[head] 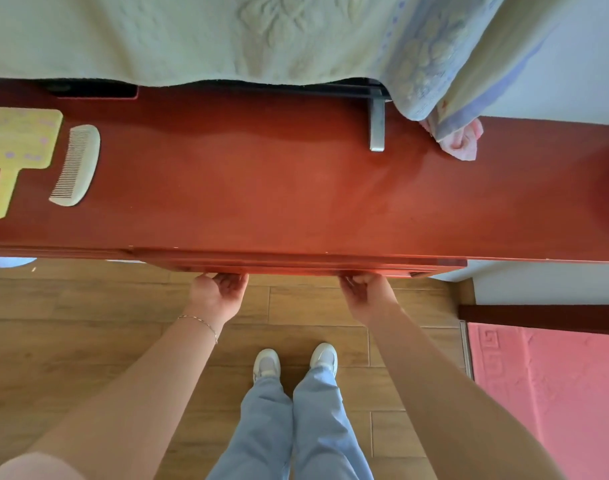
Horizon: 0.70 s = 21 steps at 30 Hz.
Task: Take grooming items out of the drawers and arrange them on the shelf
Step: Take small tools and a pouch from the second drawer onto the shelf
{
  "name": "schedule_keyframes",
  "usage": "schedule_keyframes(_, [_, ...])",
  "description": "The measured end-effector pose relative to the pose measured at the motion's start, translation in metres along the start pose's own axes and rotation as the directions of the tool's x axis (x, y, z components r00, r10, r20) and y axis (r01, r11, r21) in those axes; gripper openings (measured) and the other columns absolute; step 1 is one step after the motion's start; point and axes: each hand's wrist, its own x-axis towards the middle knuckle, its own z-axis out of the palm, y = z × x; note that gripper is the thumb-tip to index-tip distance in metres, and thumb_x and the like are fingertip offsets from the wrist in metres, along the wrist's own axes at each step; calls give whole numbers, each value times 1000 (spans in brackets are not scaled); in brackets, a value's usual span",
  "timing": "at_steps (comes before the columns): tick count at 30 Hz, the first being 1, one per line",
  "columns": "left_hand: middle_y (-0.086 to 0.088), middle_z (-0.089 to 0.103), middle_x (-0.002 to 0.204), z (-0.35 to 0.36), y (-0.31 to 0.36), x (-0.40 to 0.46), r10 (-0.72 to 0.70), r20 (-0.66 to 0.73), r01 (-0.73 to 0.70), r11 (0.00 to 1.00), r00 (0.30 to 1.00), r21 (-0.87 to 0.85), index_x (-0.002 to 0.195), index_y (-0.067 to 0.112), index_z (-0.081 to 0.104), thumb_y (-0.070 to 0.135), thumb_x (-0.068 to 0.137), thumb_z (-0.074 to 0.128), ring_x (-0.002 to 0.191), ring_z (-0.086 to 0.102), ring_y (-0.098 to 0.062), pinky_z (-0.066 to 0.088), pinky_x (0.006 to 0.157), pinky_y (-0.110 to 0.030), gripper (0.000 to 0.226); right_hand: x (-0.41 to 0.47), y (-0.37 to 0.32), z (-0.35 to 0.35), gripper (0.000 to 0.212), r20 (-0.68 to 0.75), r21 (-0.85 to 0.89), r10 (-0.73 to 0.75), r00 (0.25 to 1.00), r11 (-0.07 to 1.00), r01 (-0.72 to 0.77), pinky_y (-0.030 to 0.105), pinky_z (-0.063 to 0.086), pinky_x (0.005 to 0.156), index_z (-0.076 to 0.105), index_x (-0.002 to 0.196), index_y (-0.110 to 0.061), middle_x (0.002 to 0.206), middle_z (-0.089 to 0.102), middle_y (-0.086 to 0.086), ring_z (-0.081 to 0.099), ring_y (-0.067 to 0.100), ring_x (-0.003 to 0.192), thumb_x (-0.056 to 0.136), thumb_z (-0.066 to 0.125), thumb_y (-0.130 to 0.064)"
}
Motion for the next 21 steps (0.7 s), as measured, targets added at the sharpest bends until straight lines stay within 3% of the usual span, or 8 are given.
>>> schedule_keyframes(4, [-15,54,122,-28,-10,-17,-28,-20,27,999,999,-21,123,-1,45,24,100,21,118,51,-27,38,105,-40,41,-15,15,-27,30,-10,0,36,999,999,-36,34,43,100,53,76,2,71,62,13,56,24,79,85,27,15])
schedule_keyframes(6, [-15,55,121,-43,-15,-26,-49,-45,48,999,998,-24,118,-1,47,20,99,22,115,53,-26,39,104,-39,38,-25,24,-42,31,1,-31,53,999,998,-53,29,52,86,53,76,0,61,64,11,56,23,79,84,27,15])
schedule_keyframes(8, [-14,57,118,-59,-20,-33,-66,-68,64,998,996,-22,113,-1,50,16,97,24,113,54,-26,41,102,-38,36,-35,33,-56,31,-18,-49,66,998,997,-67,25,55,70,53,74,-2,64,62,10,56,22,77,82,28,15])
schedule_keyframes(12, [-11,60,102,-82,-28,-46,-60,-95,64,997,994,47,89,1,54,12,95,28,96,58,-24,41,102,-37,28,-47,48,-79,30,-67,-77,62,996,995,-68,25,55,67,53,70,-4,63,60,10,56,20,73,82,33,14])
schedule_keyframes(15, [-11,59,92,-94,-31,-53,-61,-103,68,995,993,70,85,3,54,13,94,32,87,58,-24,42,101,-37,26,-53,57,-94,25,-71,-120,61,996,990,-69,23,55,70,56,74,-5,56,63,6,57,19,75,85,39,10])
schedule_keyframes(18, [-10,60,93,-105,-34,-58,-67,-120,77,994,991,82,87,3,55,15,95,32,89,58,-24,44,97,-38,27,-56,65,-107,24,-91,-144,62,994,987,-75,28,50,84,55,76,-4,54,64,5,57,20,77,86,40,11])
schedule_keyframes(21, [-10,60,93,-115,-39,-63,-63,-130,74,994,989,83,88,5,56,18,95,31,88,59,-24,45,95,-38,29,-59,71,-119,23,-68,-180,47,997,982,-59,33,45,96,54,78,-4,65,64,10,56,22,80,87,40,11])
